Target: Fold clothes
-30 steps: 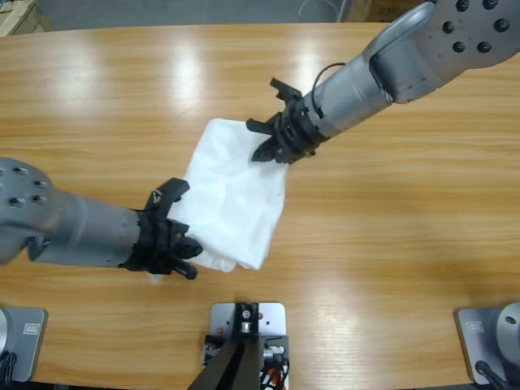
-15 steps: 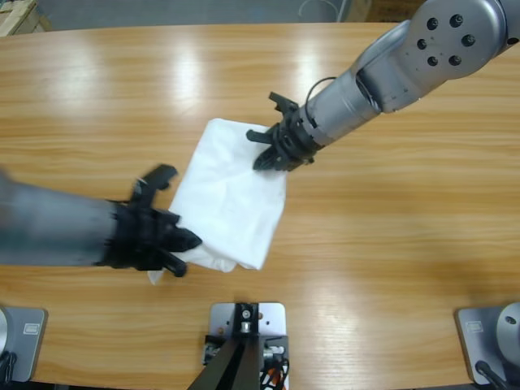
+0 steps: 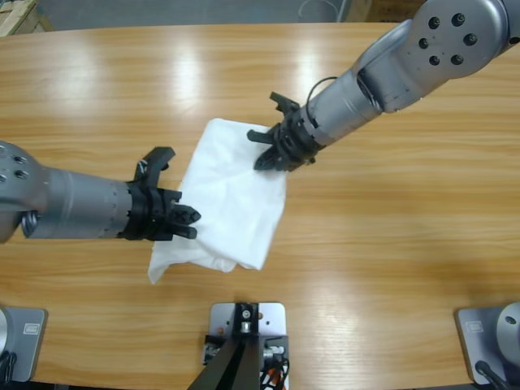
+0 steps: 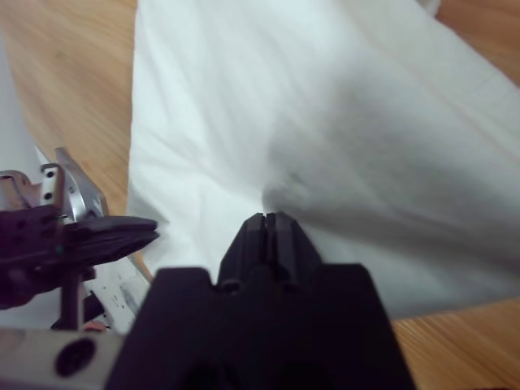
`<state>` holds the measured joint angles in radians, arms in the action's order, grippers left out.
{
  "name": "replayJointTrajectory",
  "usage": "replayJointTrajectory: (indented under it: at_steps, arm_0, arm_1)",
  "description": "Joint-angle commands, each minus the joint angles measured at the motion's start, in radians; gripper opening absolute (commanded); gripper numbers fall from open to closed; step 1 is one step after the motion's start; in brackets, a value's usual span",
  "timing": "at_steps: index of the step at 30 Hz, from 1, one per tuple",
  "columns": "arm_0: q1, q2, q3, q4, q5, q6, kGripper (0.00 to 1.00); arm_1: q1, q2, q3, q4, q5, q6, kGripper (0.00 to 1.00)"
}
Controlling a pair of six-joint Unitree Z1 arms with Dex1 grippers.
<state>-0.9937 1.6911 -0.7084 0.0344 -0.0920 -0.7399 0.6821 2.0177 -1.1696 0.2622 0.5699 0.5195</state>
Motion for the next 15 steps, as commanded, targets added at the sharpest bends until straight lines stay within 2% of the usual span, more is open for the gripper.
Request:
replayJointTrajectory:
  at_steps: [1, 15]
  arm_0:
    - [-0.017, 0.060, 0.140, -0.045, -0.023, -0.008, 0.000]
    - [-0.033, 0.143, 0.181, -0.125, -0.075, -0.015, 0.000]
  arm_1:
    - [-0.018, 0.044, 0.004, 0.011, -0.010, -0.022, 0.000]
    - [-0.105, 0.137, -0.040, 0.006, -0.065, -0.034, 0.000]
